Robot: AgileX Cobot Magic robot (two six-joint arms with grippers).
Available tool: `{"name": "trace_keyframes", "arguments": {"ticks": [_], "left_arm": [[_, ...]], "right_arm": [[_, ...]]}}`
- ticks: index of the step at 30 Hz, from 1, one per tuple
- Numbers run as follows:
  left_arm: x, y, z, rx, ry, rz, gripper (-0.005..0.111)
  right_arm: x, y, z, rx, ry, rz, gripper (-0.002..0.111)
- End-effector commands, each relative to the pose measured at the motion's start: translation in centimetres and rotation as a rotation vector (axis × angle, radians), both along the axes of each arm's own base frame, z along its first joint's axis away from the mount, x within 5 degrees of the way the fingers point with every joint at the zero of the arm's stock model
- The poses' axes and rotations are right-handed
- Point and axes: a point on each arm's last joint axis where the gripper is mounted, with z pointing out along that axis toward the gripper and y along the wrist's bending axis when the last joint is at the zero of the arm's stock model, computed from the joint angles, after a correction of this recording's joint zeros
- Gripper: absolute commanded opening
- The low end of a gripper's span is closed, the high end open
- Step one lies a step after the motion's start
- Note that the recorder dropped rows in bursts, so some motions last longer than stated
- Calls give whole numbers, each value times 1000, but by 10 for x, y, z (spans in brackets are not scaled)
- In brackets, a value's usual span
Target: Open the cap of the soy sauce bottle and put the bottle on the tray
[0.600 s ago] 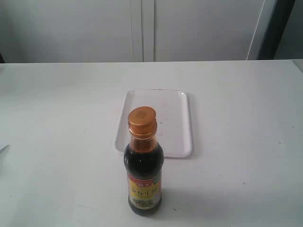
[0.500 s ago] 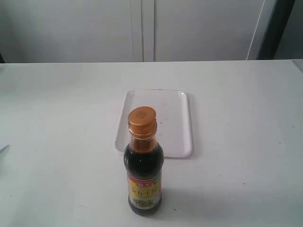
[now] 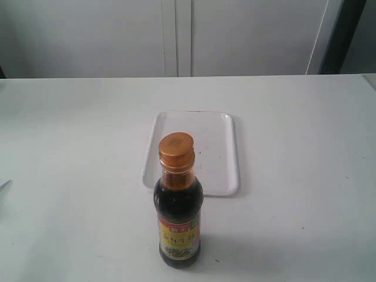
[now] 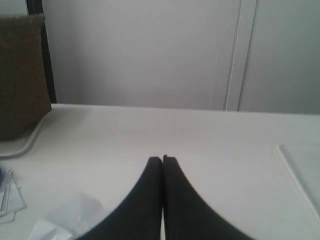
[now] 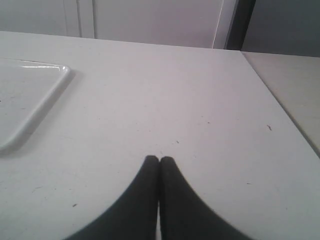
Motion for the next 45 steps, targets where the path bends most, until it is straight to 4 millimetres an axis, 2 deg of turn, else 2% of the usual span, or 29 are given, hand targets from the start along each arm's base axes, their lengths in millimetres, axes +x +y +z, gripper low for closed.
{"name": "trace_keyframes", "arguments": {"ticks": [1, 6, 11, 15, 18, 22, 25, 36, 45], "left_arm": [[-1, 1, 7, -7, -95, 10, 0], [-2, 1, 13, -6, -114, 9, 0], [3, 0, 33, 8, -121, 7, 0], [19, -1, 48, 46, -87, 2, 0], [35, -8, 60, 83, -118, -68, 0], [59, -21, 74, 112, -112, -209, 0], [78, -37, 84, 108, -132, -389, 0], [109, -65, 79, 90, -136, -759, 0], [122, -76, 57, 110, -17, -892, 0]], "right_arm": [[0, 0, -1, -2, -11, -4, 0], [0, 0, -1, -2, -11, -4, 0], [0, 0, -1, -2, -11, -4, 0], [0, 0, -1, -2, -11, -4, 0], [0, 0, -1, -2, -11, -4, 0], [0, 0, -1, -2, -11, -4, 0], [0, 0, -1, -2, -11, -4, 0], [0, 0, -1, -2, -11, -4, 0], [0, 0, -1, -2, -11, -4, 0]]}}
